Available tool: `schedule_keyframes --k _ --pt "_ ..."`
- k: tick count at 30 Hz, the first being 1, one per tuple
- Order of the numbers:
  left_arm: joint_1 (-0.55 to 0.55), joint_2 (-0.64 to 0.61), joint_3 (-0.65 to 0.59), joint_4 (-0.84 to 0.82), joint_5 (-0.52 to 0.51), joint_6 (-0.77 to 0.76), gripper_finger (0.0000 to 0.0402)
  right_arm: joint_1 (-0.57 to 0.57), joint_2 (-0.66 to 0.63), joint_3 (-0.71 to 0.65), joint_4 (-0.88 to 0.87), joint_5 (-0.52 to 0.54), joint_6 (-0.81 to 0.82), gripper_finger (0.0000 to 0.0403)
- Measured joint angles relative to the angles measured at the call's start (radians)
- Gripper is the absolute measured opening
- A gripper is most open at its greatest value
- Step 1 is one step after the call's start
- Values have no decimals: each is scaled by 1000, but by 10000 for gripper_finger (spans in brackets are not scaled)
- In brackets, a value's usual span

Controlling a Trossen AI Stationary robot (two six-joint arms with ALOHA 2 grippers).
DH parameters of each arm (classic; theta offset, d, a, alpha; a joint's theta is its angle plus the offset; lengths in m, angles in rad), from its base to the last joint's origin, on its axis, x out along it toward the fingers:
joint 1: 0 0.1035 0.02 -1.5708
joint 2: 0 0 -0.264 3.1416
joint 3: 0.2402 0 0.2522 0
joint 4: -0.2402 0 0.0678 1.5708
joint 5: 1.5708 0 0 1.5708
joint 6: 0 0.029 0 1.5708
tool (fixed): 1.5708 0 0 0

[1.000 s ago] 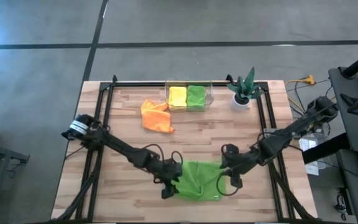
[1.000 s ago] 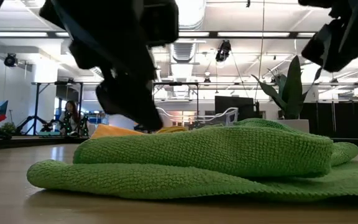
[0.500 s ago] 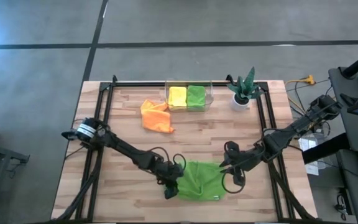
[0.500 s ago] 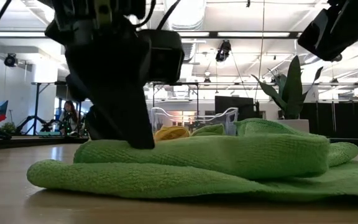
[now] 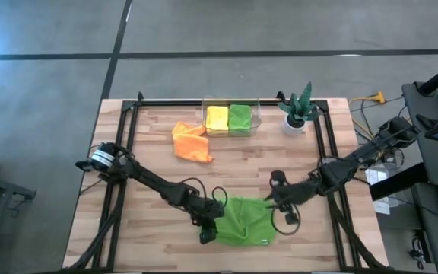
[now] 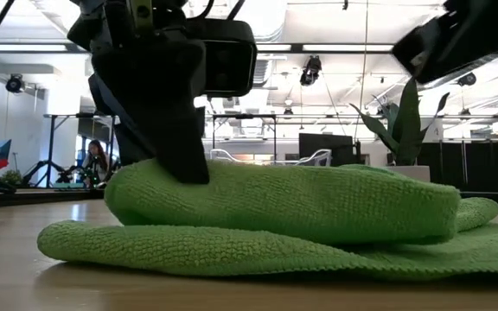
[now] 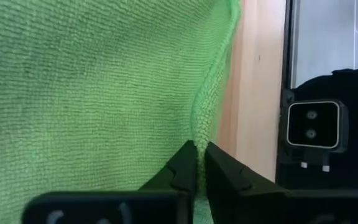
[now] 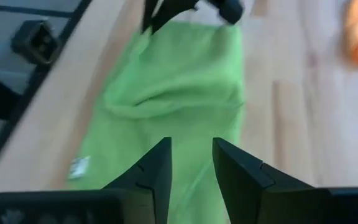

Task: Fold microfiber towels
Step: Fold the green microfiber towel

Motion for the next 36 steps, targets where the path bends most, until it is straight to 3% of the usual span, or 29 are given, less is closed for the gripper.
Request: schedule_keyframes --k 4,9,12,18,31,36 --pt "8 -11 -2 0 0 3 10 -71 0 -48 114 -16 -178 124" --pt "19 -15 0 -5 -2 0 12 -178 42 -58 157 -118 -322 155" --pt "24 -15 -1 -8 -2 -3 12 -227 121 -37 159 -178 -375 171" --pt "30 -17 -1 -19 -3 -5 12 -242 301 48 156 -195 -512 183" --pt "31 -22 -4 -22 -3 -6 12 -251 508 185 160 -207 -623 161" --pt "32 -22 -5 -24 -3 -6 12 -266 521 205 99 -219 -620 107"
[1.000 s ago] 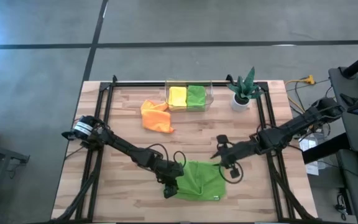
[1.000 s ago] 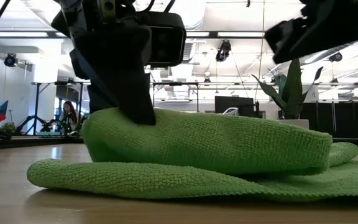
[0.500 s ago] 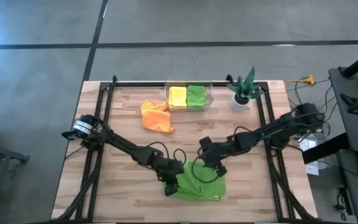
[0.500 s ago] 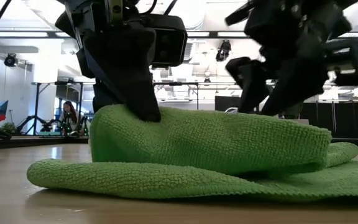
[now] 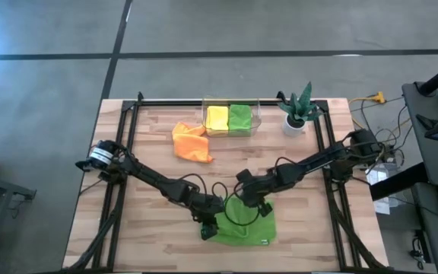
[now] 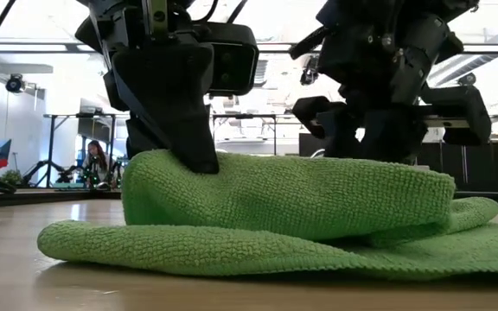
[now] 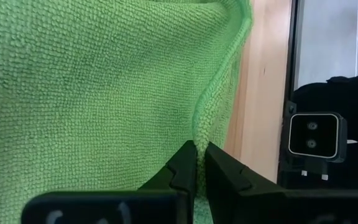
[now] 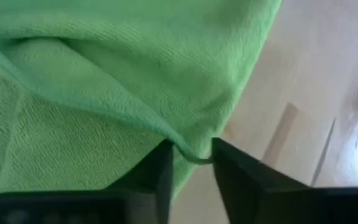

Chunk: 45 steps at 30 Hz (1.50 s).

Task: Fold microfiber towels
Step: Fold the green microfiber towel

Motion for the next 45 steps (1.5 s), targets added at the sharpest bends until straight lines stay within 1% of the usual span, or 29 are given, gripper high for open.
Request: schedule_keyframes --k 4,7,10,13,16,20,22,28,32,34,36,40,42,45 --pt "8 -16 -1 -17 -6 3 12 -17 -20 17 -81 -1 4 28" --pt "21 -59 1 -70 -19 23 12 -36 -54 22 -133 -1 50 14" --pt "38 -131 0 -146 -87 73 12 -56 -121 19 -192 1 112 10" --pt "60 -227 0 -249 -218 150 9 -76 -197 17 -260 24 149 9" --pt "86 -317 -3 -329 -379 267 2 -97 -270 12 -330 91 155 9" --pt "141 -391 -15 -426 -592 394 1 -148 -337 9 -424 175 168 9" --pt "186 -408 -23 -435 -639 430 1 -185 -358 8 -456 196 192 9" --pt "327 -402 -35 -442 -636 519 1 -281 -397 10 -489 212 266 9" --pt "370 -397 -34 -432 -634 558 0 -299 -417 22 -504 219 307 9" --pt "374 -397 -34 -429 -609 558 0 -299 -424 29 -510 220 338 9" --pt "374 -397 -34 -430 -550 559 0 -298 -424 40 -524 219 390 9" --pt "361 -397 -42 -430 -430 553 0 -293 -425 63 -618 219 565 9" --pt "348 -397 -56 -432 -407 549 0 -275 -425 65 -663 219 653 9" --pt "321 -398 -76 -430 -400 549 0 -214 -426 64 -662 211 750 9"
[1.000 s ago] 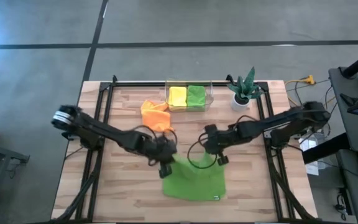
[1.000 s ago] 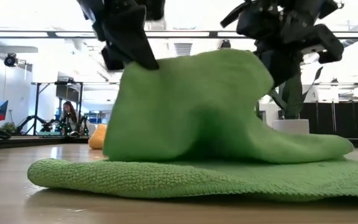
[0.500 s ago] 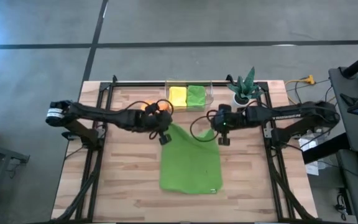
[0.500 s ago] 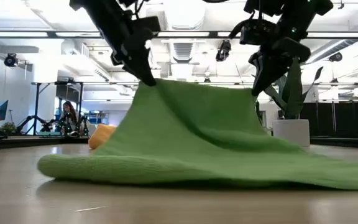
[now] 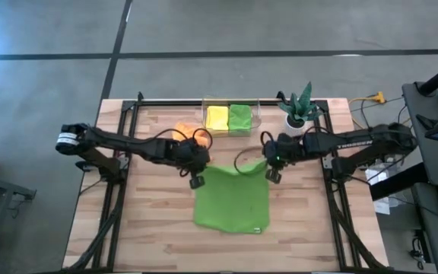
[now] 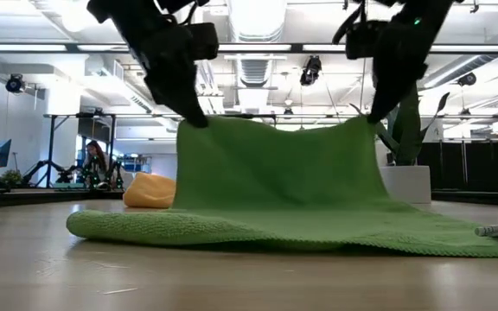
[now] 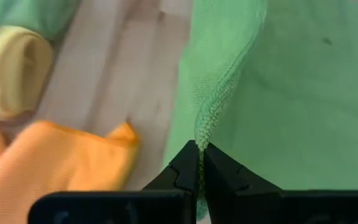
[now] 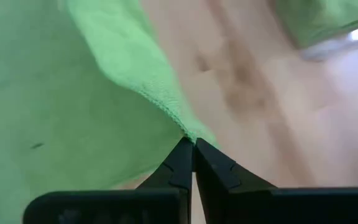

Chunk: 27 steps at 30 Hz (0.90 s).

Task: Fold microfiber towels
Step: Fold the green microfiber towel

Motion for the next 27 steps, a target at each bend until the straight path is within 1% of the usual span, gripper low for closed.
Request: schedule_keyframes --k 7,10,15,17,20,24,27 --pt "-77 0 -33 1 29 -49 0 199 2 -10 36 13 201 9" --pt "-114 0 -44 18 30 -68 0 279 2 -17 67 55 288 9" --pt "-174 -1 -99 169 34 -148 0 379 20 -31 105 89 407 9" --pt "-197 0 -122 226 35 -164 0 414 48 -33 108 89 448 9" --pt "-224 0 -152 283 35 -202 0 462 105 -33 158 88 494 9" --pt "-254 1 -183 283 35 -261 0 526 188 -33 231 81 540 9" --pt "-285 1 -198 287 36 -264 0 570 242 -33 254 66 589 9"
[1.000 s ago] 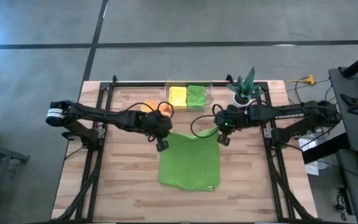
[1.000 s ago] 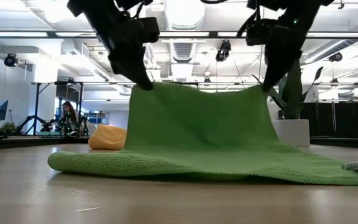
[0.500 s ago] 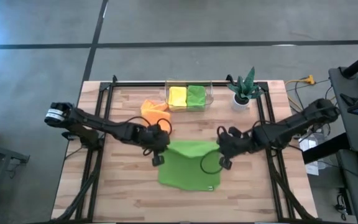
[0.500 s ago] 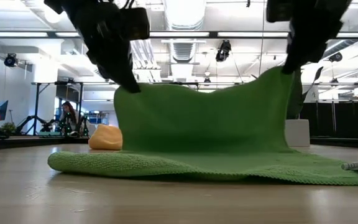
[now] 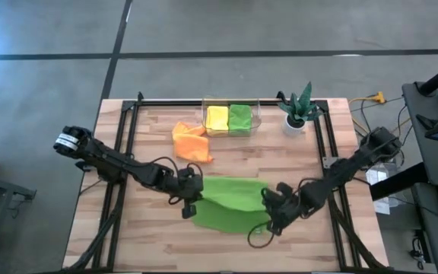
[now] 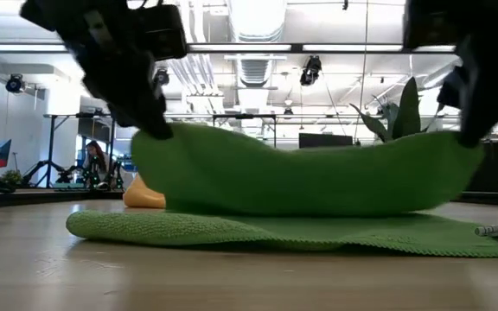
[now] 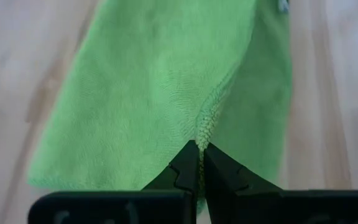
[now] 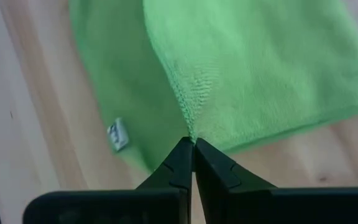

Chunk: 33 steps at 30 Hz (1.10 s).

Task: Fold microfiber towels
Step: Fold the green microfiber towel

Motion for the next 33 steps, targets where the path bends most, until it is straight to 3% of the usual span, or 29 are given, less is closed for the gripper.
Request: schedule_keyframes --k 9,21,33 --pt "-66 1 -31 39 9 -60 0 84 106 7 154 -16 78 8" --pt "-96 1 -45 119 18 -79 0 106 131 7 154 -20 115 8" --pt "-111 73 -49 180 152 -131 0 106 131 7 106 -36 136 8"
